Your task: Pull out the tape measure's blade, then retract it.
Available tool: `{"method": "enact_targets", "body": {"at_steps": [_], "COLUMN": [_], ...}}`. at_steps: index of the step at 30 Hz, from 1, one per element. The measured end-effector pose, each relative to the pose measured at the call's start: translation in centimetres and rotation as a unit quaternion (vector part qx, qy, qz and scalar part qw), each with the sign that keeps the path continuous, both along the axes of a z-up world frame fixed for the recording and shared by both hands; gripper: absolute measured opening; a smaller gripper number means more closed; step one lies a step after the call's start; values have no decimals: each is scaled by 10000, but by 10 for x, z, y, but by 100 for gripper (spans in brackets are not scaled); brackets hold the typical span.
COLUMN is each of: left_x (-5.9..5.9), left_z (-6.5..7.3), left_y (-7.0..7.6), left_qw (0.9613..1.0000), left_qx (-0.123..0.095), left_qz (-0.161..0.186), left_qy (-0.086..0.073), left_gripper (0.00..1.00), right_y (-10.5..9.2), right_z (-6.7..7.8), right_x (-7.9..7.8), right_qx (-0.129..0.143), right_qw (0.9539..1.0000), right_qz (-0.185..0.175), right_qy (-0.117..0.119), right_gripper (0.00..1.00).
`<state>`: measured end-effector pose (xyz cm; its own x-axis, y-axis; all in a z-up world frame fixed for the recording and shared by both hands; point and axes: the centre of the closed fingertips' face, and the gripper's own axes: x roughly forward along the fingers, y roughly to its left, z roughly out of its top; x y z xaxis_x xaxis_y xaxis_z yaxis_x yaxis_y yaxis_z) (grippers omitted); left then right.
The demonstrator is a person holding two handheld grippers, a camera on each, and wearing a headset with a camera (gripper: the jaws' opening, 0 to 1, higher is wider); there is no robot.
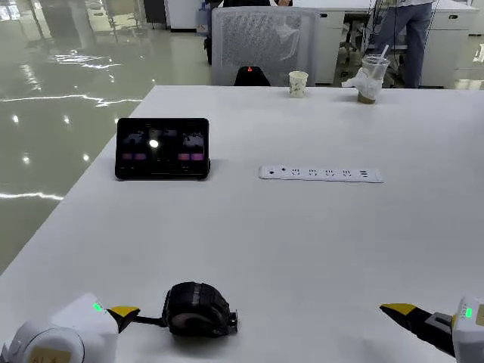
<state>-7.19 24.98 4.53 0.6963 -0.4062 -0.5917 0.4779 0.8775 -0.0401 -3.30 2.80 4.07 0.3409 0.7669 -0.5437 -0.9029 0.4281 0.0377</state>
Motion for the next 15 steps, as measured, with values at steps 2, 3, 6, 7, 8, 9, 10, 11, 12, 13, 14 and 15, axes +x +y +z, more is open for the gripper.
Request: {"method": "enact_targets", "body": {"at_steps": [2,3,6,7,8,9,10,11,12,13,14,15], "left_x": [-1,-2,-2,-2,-2,-2,-2,-3,-3,-3,-4,-4], "left_z": [2,3,5,5,6,6,7,8,8,9,9,9], "left_y": [1,1,1,1,1,0,0,-1,-1,-2,-2,-2], "left_qw": [10000,10000,9999,9999,9999,9999,9999,9998,9998,9998,9997,9997], "left_qx": [-60,-71,-72,-52,-45,-54,-67,-74,-75,-77,-77,-84], "left_qz": [4,8,-13,-24,-34,-51,-61,-75,-92,-111,-134,-147], "left_qy": [-33,-50,-97,-118,-129,-126,-136,-151,-159,-171,-184,-188], "left_gripper": [85,86,86,87,87,88,88,88,88,89,89,89], "right_y": [0,0,-1,0,-1,-1,-1,-1,0,0,0,-1], "right_z": [1,1,2,2,2,2,2,2,2,2,3,3], "right_x": [-2,-2,-5,-6,-6,-7,-8,-10,-10,-11,-12,-12], "right_qx": [49,65,131,147,155,169,179,206,226,244,264,267], "right_qw": [10000,10000,9999,9999,9999,9998,9998,9997,9997,9996,9996,9996], "right_qz": [-22,-25,-45,-52,-58,-66,-70,-77,-85,-95,-105,-107], "right_qy": [13,17,33,33,36,43,48,46,52,64,63,64], "right_gripper": [87,88,89,89,90,90,91,91,92,93,93,93]}}
